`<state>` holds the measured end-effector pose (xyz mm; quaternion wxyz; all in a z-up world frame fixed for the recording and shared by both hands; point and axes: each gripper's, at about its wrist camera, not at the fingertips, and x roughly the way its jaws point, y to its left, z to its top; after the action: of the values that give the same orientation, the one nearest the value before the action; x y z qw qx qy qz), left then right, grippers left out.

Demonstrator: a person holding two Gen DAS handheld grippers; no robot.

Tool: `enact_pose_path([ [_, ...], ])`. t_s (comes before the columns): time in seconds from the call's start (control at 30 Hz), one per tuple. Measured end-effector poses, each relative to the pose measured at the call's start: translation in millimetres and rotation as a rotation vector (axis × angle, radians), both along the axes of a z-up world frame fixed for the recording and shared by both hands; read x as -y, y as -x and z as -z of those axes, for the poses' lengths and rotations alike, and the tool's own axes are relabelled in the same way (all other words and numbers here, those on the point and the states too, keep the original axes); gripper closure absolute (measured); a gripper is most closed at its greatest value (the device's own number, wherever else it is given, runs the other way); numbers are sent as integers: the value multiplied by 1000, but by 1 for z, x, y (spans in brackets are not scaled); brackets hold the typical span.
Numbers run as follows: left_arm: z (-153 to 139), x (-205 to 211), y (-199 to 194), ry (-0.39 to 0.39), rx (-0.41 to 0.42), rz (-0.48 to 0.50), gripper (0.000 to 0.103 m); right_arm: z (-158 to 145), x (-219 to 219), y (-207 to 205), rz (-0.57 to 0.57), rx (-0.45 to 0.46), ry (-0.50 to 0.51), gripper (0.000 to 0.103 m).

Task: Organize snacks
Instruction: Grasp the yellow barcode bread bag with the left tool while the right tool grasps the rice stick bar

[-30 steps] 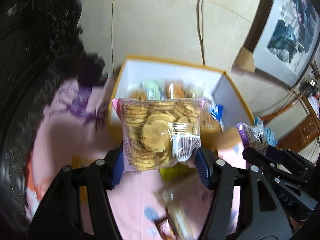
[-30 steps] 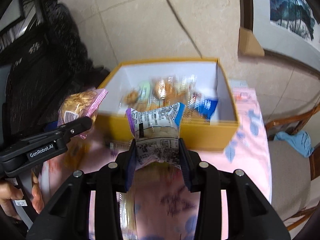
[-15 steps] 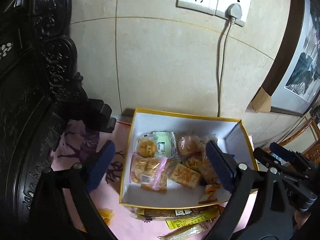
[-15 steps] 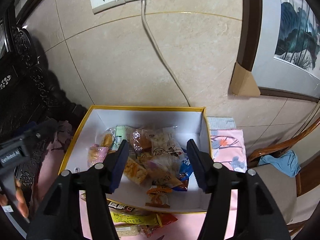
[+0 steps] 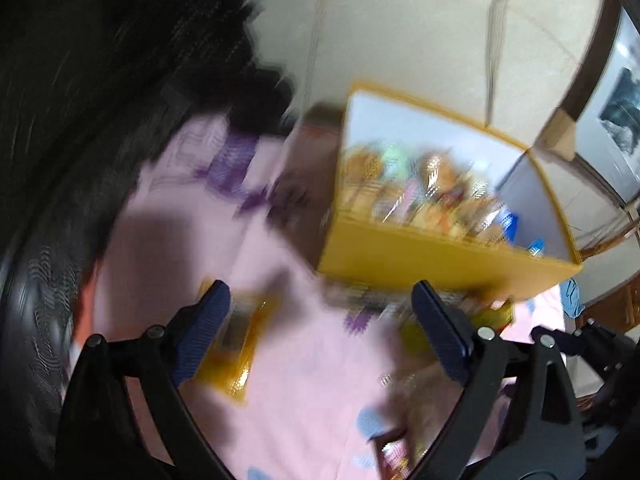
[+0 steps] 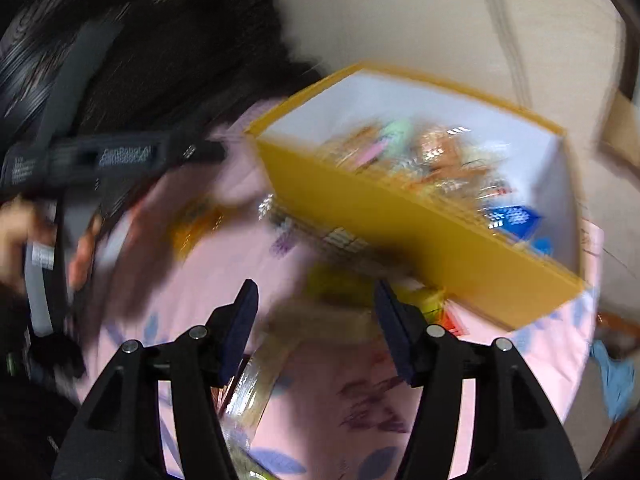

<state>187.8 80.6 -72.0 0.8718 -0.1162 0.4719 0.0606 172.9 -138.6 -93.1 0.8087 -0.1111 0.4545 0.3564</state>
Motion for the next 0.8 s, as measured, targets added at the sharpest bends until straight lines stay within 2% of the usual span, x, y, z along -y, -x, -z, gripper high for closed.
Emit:
enact_pose_path([
  [0.07, 16, -15, 11, 3, -45, -44, 9, 16, -16, 4, -76, -8, 41, 42],
  [0.17, 29, -33, 19, -7, -99, -88, 9, 35, -36, -6, -150, -62, 41, 42],
  [0.33, 27, -45, 24, -61, -109, -99, 9, 66, -62, -17, -255, -114, 125, 42],
  [0.43, 28, -48, 24, -67, -113, -99, 9, 74, -55, -19, -231, -118, 115, 42],
  [0.53, 32, -52, 24, -65, -124, -99, 9, 90, -44, -29, -144, -193, 186, 40],
  [0.7, 36, -49, 23, -67, -124, -77, 9, 100, -20, -10, -99, -161, 194, 40],
  [0.77, 39, -47, 23, -69, -123, -62, 9, 102, -16, -6, -48, -124, 196, 55],
  [0.8, 42, -46, 23, -63, -121, -49, 9, 103, -15, -7, -8, -116, 189, 58],
])
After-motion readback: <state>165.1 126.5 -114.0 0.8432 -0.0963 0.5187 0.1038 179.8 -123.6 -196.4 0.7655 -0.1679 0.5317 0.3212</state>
